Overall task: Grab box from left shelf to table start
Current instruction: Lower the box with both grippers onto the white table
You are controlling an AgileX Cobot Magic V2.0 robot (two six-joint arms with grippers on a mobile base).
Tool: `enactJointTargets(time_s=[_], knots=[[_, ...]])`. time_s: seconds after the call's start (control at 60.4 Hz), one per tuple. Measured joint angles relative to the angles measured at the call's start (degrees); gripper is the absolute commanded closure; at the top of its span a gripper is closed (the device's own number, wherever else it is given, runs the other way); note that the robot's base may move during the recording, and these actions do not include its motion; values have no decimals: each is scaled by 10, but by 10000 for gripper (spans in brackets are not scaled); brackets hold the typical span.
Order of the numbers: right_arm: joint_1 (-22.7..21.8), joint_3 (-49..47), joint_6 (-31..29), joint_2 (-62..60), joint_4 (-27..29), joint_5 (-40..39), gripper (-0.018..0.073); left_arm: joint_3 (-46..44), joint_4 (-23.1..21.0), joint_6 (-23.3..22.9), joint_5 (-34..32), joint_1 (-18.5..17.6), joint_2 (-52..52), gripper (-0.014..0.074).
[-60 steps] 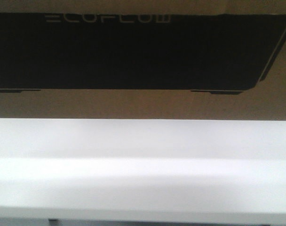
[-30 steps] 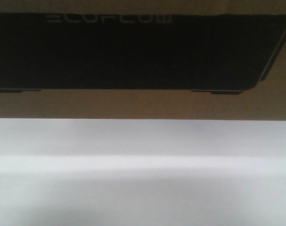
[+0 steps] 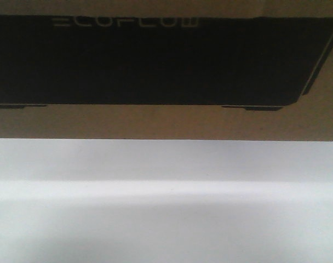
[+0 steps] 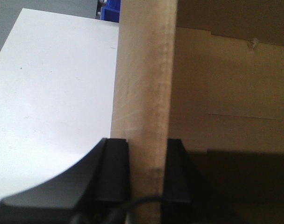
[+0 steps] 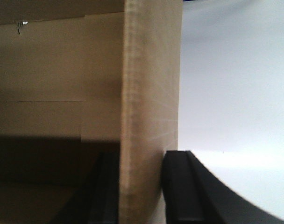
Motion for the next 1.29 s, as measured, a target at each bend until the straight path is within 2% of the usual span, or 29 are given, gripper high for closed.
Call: enactJointTargets(time_s=[1.292], knots=[[0, 0, 0, 0, 0, 0, 533, 0, 0, 0, 0, 0, 0, 682]])
